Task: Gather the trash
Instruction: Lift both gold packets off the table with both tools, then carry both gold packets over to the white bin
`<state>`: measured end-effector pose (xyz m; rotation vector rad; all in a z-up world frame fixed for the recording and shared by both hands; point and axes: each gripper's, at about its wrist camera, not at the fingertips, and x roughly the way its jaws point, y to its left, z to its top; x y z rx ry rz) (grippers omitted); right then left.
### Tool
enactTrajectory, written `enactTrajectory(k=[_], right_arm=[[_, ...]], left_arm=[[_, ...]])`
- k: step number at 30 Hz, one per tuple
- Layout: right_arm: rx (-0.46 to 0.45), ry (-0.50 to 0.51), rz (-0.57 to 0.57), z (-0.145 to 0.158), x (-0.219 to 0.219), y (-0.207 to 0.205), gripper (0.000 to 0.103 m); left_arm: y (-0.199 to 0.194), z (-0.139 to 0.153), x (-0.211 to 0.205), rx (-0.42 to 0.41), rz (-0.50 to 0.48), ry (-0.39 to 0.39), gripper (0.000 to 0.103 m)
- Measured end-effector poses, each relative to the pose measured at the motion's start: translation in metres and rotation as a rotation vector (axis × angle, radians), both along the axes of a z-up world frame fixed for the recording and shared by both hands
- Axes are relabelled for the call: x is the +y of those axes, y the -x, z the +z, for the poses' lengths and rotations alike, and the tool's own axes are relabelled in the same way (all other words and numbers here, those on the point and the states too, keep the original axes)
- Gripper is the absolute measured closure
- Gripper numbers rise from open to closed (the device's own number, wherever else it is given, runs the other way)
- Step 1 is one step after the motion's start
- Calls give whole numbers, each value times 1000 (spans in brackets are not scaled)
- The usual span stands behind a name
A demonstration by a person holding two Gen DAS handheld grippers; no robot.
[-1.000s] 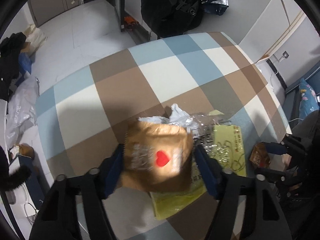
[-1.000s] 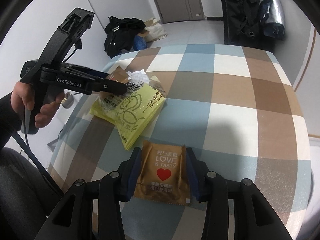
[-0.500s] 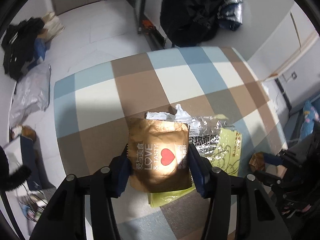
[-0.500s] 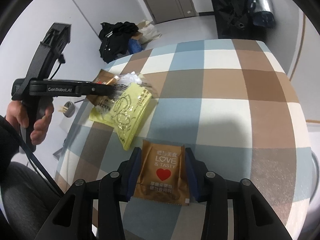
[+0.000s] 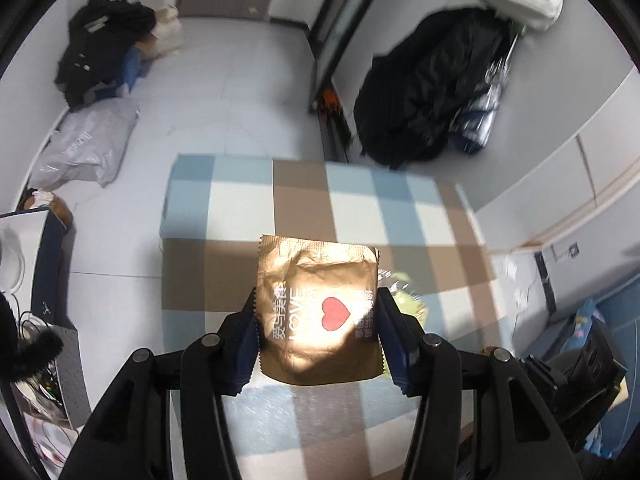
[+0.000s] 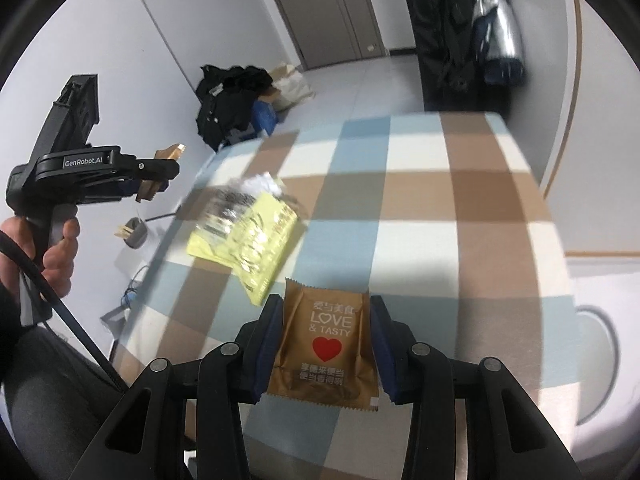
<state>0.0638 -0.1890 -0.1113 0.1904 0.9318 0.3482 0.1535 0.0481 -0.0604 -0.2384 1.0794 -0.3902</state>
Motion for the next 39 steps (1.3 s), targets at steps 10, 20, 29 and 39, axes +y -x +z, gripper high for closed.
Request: enactTrajectory(k=[10, 20, 29, 39], right_arm=[[-148, -60, -7, 68, -15, 18, 62], [-318, -56, -57, 140, -67, 49, 62], [-394, -11, -184, 187, -148, 76, 62], [-395, 109, -363, 191, -241, 102, 62]], left_arm=[[46, 53, -24, -173, 52, -3, 54], [72, 87, -81, -276, -13, 18, 55], [82, 107, -164, -330, -156, 67, 55], [78, 101, -275, -272, -355, 121, 55]])
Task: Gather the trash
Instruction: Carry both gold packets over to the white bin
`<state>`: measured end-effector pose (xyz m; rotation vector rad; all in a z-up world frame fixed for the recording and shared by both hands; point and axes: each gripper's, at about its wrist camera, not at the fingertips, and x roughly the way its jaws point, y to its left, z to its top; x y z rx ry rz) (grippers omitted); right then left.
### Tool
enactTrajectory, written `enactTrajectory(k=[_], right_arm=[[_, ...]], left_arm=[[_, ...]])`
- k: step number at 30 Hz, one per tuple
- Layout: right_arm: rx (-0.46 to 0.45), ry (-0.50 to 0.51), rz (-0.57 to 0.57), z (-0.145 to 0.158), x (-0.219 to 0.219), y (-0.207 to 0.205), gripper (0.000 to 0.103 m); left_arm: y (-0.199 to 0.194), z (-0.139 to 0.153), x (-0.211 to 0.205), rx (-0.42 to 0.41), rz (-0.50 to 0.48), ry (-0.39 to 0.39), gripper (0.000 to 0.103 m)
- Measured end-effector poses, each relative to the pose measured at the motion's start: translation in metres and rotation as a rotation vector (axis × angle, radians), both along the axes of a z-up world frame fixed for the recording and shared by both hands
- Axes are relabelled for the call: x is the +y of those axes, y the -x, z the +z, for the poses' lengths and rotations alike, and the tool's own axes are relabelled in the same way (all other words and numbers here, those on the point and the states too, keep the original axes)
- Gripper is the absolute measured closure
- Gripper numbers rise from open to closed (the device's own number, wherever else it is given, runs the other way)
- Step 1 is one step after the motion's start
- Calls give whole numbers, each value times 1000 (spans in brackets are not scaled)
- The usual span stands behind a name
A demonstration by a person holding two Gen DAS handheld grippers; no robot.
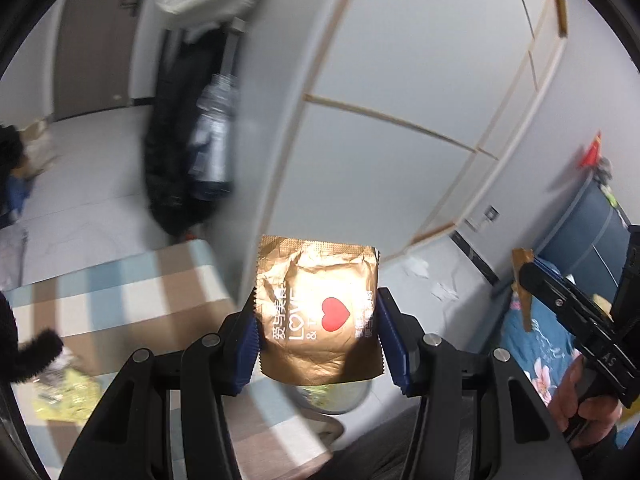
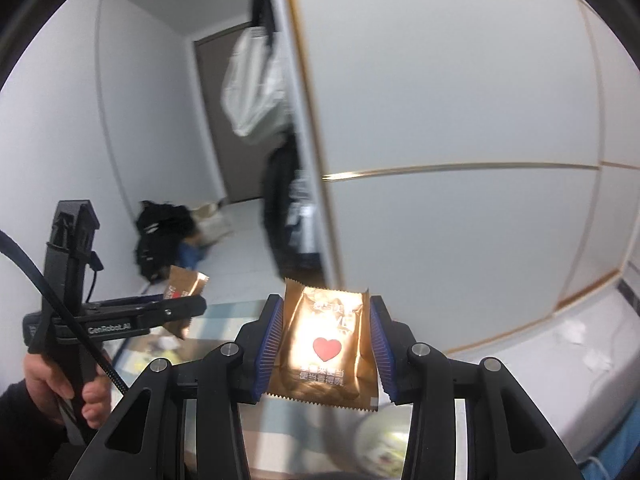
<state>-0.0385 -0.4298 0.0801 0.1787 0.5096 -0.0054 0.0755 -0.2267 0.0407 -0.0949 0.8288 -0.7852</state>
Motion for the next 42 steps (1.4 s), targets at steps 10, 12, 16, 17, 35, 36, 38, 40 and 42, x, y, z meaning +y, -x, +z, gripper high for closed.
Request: enactTrajectory(k=[10, 12, 16, 17, 35, 36, 38, 40, 42], right_arm=[[125, -104, -175, -65, -89, -4, 62], [168, -135, -199, -87, -104, -7, 62], [247, -168, -224, -129, -124, -13, 62], [265, -163, -219, -137, -126, -16, 62], [560, -508, -188, -330, -162, -49, 60], [574, -519, -187, -336, -161, -51, 59], [607, -533, -192, -349, -160, -55, 58], [625, -543, -193, -359, -161, -57, 57], [641, -547, -190, -367, -161, -57, 53]], left_arm=[[-8, -44, -95, 95, -159, -81, 55], [-12, -60, -108, 130, -177, -101, 55], [-18, -89, -130, 220, -212, -133, 55], [-19, -95, -135, 243, -222, -146, 55], [-36, -194, -181, 542, -273, -317, 55], [-36, -198, -183, 556, -270, -327, 55], [-38, -204, -183, 576, -267, -338, 55], [-40, -209, -184, 589, -268, -350, 55], [-41, -213, -186, 601, -269, -355, 55]])
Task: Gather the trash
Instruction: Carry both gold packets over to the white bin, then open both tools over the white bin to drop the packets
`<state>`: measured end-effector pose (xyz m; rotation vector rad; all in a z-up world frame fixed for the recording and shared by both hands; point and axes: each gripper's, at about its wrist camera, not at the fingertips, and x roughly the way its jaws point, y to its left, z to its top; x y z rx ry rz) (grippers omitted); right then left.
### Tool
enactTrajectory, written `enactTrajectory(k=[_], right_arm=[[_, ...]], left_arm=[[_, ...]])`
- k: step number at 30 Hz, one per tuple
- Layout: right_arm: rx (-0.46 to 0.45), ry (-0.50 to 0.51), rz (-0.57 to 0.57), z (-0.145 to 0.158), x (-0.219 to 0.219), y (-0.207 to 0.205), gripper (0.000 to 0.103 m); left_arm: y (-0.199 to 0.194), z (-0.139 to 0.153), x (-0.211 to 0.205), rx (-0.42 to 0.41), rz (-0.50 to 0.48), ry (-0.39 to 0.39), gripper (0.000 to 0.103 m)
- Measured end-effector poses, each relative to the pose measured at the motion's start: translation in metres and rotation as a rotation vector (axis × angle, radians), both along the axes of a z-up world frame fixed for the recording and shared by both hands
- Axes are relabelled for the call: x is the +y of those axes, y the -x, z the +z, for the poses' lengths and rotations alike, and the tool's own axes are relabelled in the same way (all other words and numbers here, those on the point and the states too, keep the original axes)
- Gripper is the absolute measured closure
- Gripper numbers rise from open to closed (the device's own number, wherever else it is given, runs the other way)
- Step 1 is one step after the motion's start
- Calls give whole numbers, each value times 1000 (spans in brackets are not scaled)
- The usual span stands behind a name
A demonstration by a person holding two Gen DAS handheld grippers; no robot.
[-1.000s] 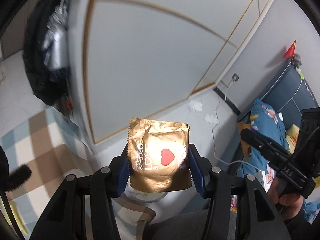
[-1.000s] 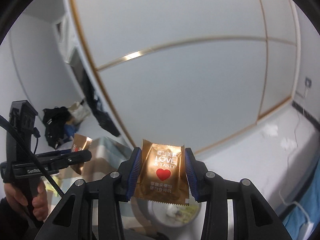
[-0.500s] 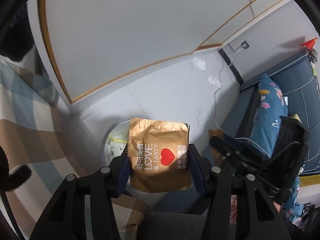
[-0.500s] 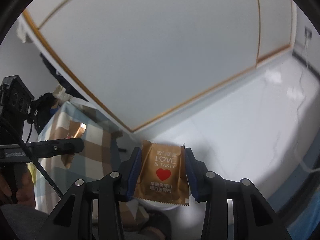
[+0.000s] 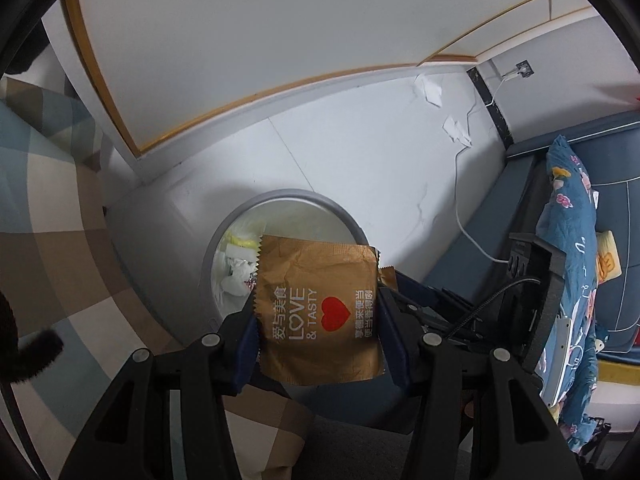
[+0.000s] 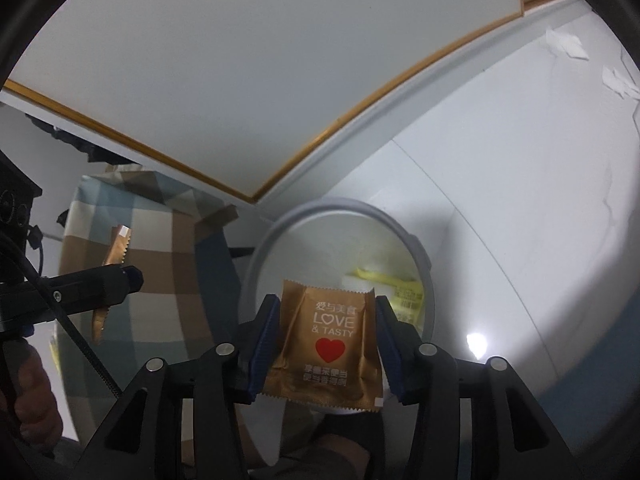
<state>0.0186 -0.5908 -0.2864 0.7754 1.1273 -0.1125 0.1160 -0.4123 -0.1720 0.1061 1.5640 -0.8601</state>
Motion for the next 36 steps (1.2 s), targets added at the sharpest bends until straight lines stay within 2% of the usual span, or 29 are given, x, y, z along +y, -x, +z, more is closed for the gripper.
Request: enactTrajectory(k=[7, 21, 23, 30, 34, 36], right_arm=[[11, -23, -5, -6, 4, -1, 40], [7, 7, -47, 9, -7, 21, 37], [2, 22, -54, 13, -8, 25, 37], [-16, 42, -78, 27, -12, 29, 35], [-31, 51, -84, 36, -14, 31, 35], [-36, 56, -84, 40, -14, 30, 35]], left_arm=[[-2, -13, -3, 46, 10, -32, 55], [6, -32, -23, 99, -66, -69, 53], [7, -36, -24, 111, -74, -77, 45], [7, -43, -21, 120, -83, -103, 32], [6, -33, -14, 84, -63, -92, 24], [3, -22, -7, 35, -34, -81, 23]])
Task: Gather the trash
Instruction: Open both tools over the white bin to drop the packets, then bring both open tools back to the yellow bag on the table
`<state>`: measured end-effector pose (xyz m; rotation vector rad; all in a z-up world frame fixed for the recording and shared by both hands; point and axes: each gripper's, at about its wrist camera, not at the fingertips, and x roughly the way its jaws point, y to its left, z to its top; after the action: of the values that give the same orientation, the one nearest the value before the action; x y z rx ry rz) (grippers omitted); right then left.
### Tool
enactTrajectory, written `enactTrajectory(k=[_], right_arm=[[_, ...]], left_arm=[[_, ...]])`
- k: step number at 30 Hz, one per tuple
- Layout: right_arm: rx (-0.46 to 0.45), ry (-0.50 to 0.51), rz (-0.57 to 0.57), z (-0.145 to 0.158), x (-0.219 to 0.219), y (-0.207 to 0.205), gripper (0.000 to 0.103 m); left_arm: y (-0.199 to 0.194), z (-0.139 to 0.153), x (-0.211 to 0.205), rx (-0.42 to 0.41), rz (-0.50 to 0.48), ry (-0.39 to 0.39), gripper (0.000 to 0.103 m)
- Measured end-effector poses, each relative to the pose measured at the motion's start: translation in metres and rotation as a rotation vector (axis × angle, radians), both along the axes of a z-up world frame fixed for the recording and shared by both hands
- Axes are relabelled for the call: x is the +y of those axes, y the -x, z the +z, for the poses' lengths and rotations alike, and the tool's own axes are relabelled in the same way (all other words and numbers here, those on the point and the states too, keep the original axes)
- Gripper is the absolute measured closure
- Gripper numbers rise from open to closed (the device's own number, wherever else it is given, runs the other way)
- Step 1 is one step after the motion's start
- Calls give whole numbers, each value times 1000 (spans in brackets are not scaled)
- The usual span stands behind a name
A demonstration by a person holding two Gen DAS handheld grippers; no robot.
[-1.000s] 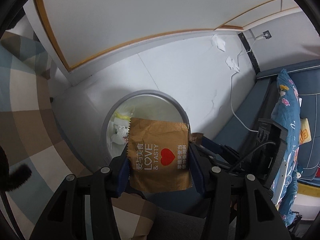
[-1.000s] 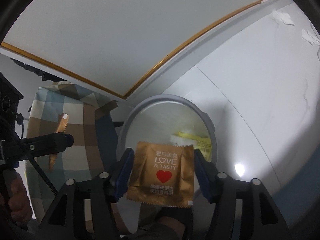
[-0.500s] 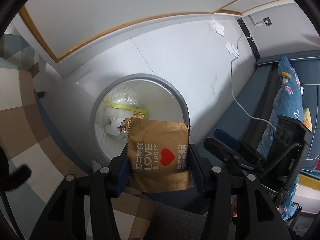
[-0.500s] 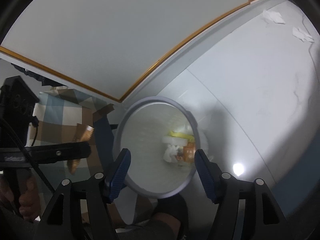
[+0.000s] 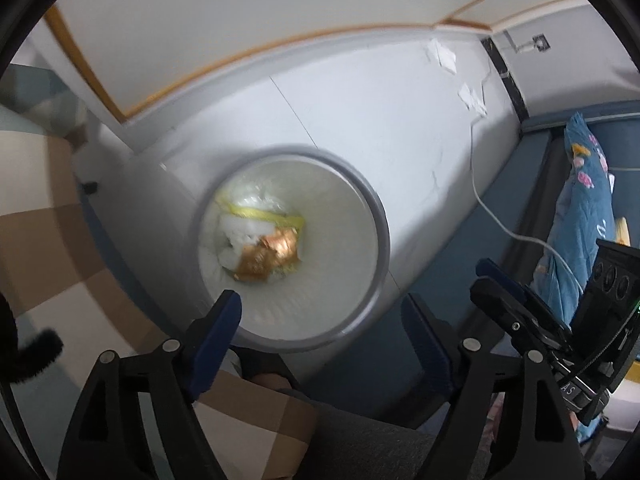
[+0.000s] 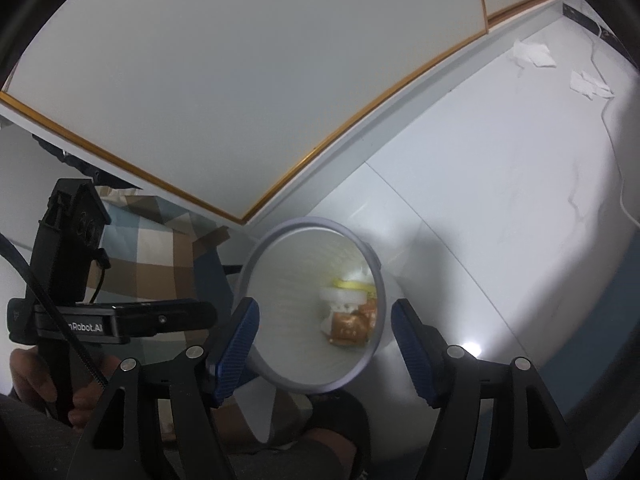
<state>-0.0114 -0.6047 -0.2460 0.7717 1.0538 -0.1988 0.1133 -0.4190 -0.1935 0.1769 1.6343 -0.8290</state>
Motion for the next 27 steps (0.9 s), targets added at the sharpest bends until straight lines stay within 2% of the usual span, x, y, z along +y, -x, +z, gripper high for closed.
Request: enactTrajectory(k=[3, 5, 12, 17, 21, 27], right_arm=[[-11, 10, -5, 9, -1, 1, 35], [-24, 20, -13, 20, -1, 1, 35], [-129, 120, -4, 87, 13, -3, 33], [-233, 209, 35, 151, 44, -9, 30], [-325, 272, 85, 199, 83, -9, 26], [-445, 346, 167, 258, 146, -11, 23]], left_arm=[[-4, 21, 13, -85, 47, 42, 23], [-6, 45, 26, -174, 79, 79, 23], [-8, 122, 82, -464, 190, 127, 23], [-2, 163, 130, -585, 282, 160, 22], [5, 190, 176, -693, 353, 158, 16], [5, 211, 242, -761, 466, 186, 16]])
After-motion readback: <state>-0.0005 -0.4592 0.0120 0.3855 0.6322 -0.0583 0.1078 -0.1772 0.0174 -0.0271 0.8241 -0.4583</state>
